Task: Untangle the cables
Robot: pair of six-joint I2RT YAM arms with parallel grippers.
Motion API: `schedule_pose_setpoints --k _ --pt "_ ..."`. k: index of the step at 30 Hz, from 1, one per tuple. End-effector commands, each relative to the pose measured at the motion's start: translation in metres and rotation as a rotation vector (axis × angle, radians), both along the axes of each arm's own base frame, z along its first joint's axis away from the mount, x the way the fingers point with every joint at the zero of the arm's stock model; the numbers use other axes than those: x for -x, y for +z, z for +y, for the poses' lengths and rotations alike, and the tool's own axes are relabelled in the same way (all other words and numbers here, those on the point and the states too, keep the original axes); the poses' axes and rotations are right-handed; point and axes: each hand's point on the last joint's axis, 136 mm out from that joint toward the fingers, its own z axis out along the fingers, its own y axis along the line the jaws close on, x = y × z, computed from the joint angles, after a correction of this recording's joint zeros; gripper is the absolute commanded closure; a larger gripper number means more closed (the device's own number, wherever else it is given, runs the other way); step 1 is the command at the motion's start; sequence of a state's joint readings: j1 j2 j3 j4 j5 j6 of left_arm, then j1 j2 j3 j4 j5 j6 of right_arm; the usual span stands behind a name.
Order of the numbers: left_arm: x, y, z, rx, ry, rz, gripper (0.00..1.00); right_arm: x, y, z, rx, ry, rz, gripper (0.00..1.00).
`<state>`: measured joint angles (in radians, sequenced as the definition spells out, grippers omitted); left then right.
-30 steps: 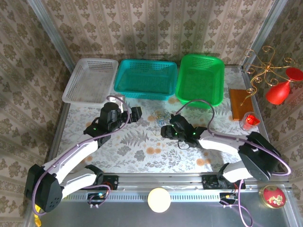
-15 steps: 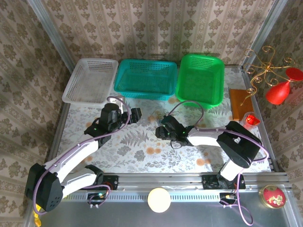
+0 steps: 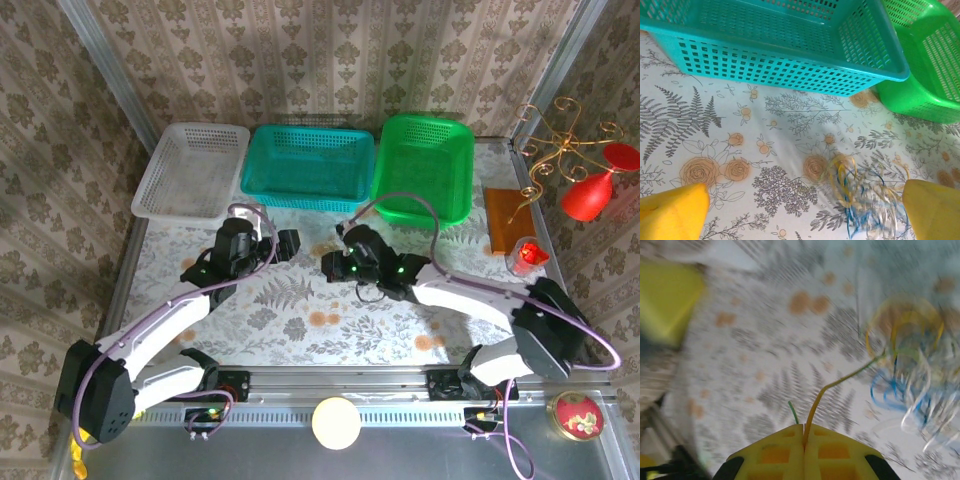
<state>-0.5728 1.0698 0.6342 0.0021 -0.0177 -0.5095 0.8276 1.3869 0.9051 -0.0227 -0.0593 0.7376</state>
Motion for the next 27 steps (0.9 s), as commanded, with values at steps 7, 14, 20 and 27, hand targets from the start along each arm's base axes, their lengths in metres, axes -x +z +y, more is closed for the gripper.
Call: schedule_pose_setpoints --k 7,14,20,27 --pt "0.011 -0.015 0.001 0.019 -0.052 -0.024 0.0 -0.006 0.066 -0.011 -0.087 0.072 -0.052 1.0" --pt "0.018 -0.015 -0.004 0.032 -0.108 -0.071 0.0 -0.011 0.078 -0.014 -0.116 0.079 -0.055 1.0" --pt "0.018 -0.008 -0.009 0.06 -0.117 -0.071 0.0 -0.016 0.081 -0.021 -0.123 0.065 -0.057 1.0" --pt "0.016 0.002 -0.016 0.096 -0.119 -0.045 0.0 -0.036 0.088 -0.044 -0.115 -0.002 -0.072 1.0"
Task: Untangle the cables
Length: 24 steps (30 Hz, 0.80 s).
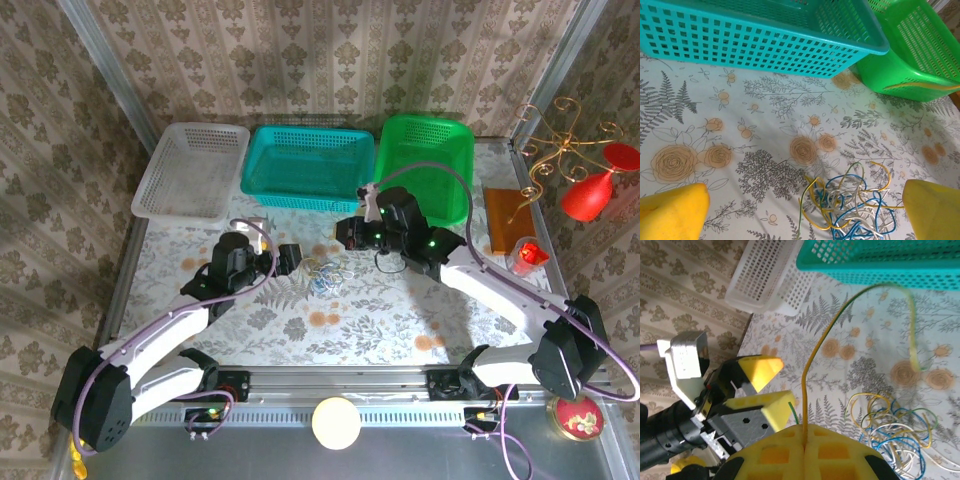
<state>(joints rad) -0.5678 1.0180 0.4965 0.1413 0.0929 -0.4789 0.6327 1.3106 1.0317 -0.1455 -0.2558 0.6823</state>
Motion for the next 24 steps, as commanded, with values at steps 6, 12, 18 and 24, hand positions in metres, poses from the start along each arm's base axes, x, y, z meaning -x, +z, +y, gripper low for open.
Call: schedule_pose_setpoints --k 6,12,18,24 --pt "-0.006 0.014 -0.009 0.039 -0.004 0.034 0.0 -0.048 0.027 -0.061 0.098 -0.217 -0.093 1.0" --pt "-0.008 0.01 -0.011 0.036 0.0 0.057 0.0 -0.096 0.026 -0.123 0.238 -0.431 -0.129 1.0" --pt "-0.011 0.01 -0.01 0.045 0.021 0.064 0.0 -0.139 0.001 -0.164 0.366 -0.568 -0.105 1.0" --pt "-0.014 0.012 -0.011 0.06 0.031 0.064 0.0 -0.167 -0.043 -0.185 0.451 -0.61 -0.032 1.0"
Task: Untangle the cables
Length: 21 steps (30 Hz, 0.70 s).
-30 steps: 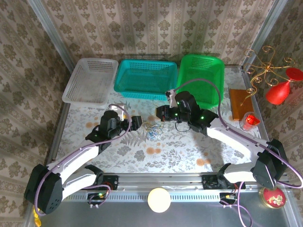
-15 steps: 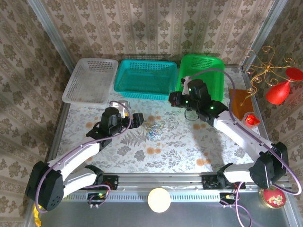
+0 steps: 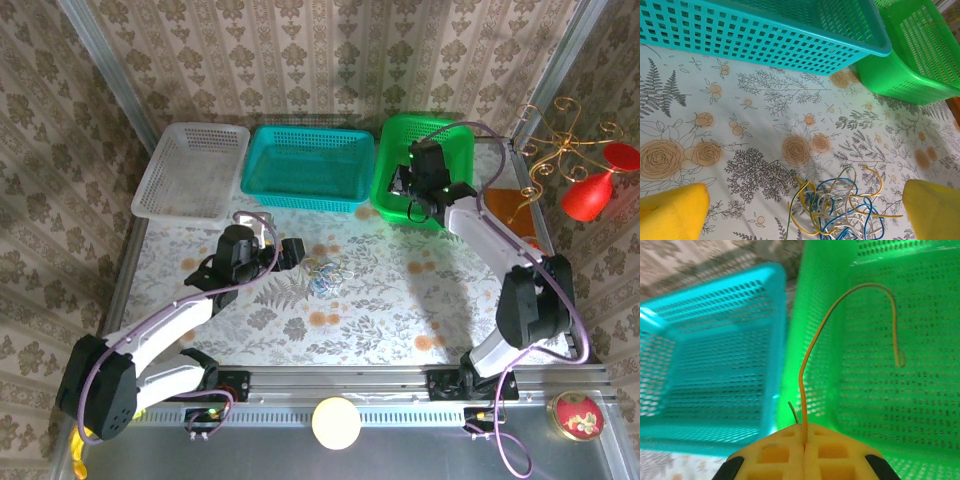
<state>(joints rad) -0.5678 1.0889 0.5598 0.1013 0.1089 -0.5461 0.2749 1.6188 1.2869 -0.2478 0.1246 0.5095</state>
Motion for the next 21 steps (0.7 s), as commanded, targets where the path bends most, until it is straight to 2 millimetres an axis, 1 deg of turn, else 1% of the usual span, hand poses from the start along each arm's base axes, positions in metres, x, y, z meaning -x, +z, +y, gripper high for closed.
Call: schedule_pose_setpoints --k 1,2,4,5,7,10,13,15,18,21 --pt "-0.007 0.016 -0.004 0.034 0.016 -0.017 0.0 -0.015 -0.011 -0.017 0.07 -0.046 0.019 1.0" --pt "-0.007 0.017 -0.004 0.037 0.016 -0.017 0.0 -0.018 -0.015 -0.019 0.075 -0.047 0.026 0.96" --pt "-0.008 0.019 -0.005 0.042 0.016 -0.017 0.0 -0.026 -0.021 -0.019 0.077 -0.031 0.038 0.69" --pt "-0.009 0.02 -0.006 0.045 0.014 -0.016 0.0 -0.028 -0.021 -0.018 0.077 -0.021 0.042 0.6" --pt "-0.008 0.022 -0.007 0.05 0.008 -0.017 0.0 -0.029 -0.011 -0.014 0.065 0.002 0.026 0.5" --pt "-0.007 0.025 -0.006 0.053 0.008 -0.019 0.0 -0.024 0.012 -0.002 -0.003 0.045 -0.026 0.48" --pt "-0.005 0.025 -0.005 0.055 0.012 -0.018 0.0 -0.009 0.032 0.012 -0.062 0.089 -0.062 0.47" --pt "-0.004 0.023 -0.004 0.056 0.015 -0.01 0.0 0.004 0.041 0.023 -0.09 0.124 -0.076 0.47" --pt "-0.004 0.019 -0.002 0.064 0.032 0.005 0.0 0.028 0.049 0.046 -0.134 0.195 -0.091 0.47" --pt "-0.003 0.013 0.003 0.058 0.054 0.027 0.0 0.053 0.047 0.076 -0.15 0.284 -0.096 0.47"
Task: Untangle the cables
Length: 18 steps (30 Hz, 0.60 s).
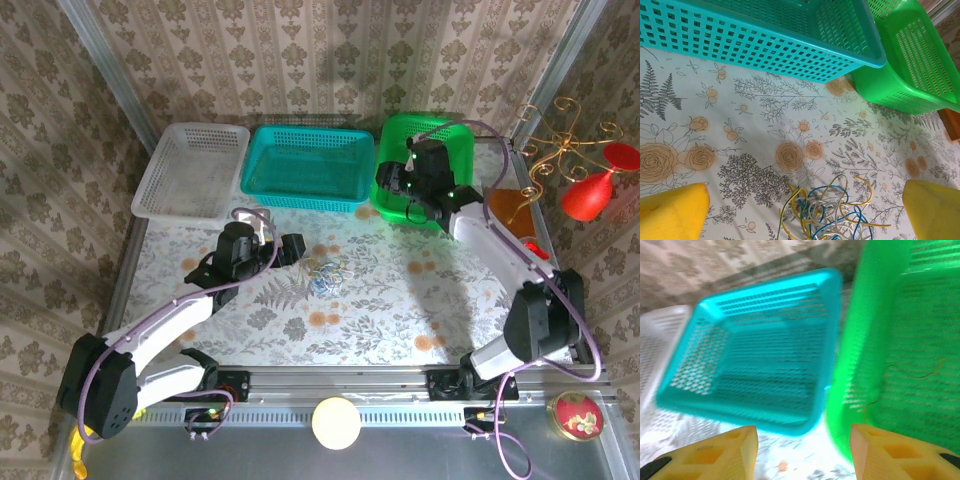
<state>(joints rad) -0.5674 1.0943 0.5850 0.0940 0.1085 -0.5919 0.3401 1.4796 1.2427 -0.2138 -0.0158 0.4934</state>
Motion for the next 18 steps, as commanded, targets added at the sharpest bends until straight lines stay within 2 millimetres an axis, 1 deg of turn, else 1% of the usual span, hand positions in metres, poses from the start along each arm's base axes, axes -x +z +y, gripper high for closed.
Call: schedule_pose_setpoints --k 1,5,6,8,10,11,14,18 --pt "0.001 0.0 0.009 0.019 0.048 0.031 0.0 0.031 -0.006 0.041 -0.04 0.132 0.011 0.47" --pt "0.001 -0.016 0.029 0.063 0.112 0.116 0.0 0.07 -0.033 0.086 0.005 0.29 0.07 0.47" --pt "0.001 -0.017 0.032 0.079 0.123 0.129 0.0 0.078 -0.042 0.094 0.021 0.321 0.093 0.47" --pt "-0.002 -0.019 0.047 0.1 0.162 0.148 0.0 0.096 -0.064 0.107 0.05 0.376 0.152 0.47" --pt "-0.001 -0.02 0.053 0.101 0.164 0.151 0.0 0.108 -0.084 0.11 0.076 0.392 0.189 0.47" --pt "0.0 -0.02 0.054 0.098 0.161 0.149 0.0 0.111 -0.094 0.108 0.087 0.382 0.206 0.47" --pt "0.004 -0.02 0.055 0.079 0.137 0.142 0.0 0.116 -0.122 0.099 0.087 0.335 0.25 0.47" --pt "0.008 -0.019 0.048 0.082 0.086 0.14 0.0 0.119 -0.151 0.106 0.066 0.349 0.317 0.5"
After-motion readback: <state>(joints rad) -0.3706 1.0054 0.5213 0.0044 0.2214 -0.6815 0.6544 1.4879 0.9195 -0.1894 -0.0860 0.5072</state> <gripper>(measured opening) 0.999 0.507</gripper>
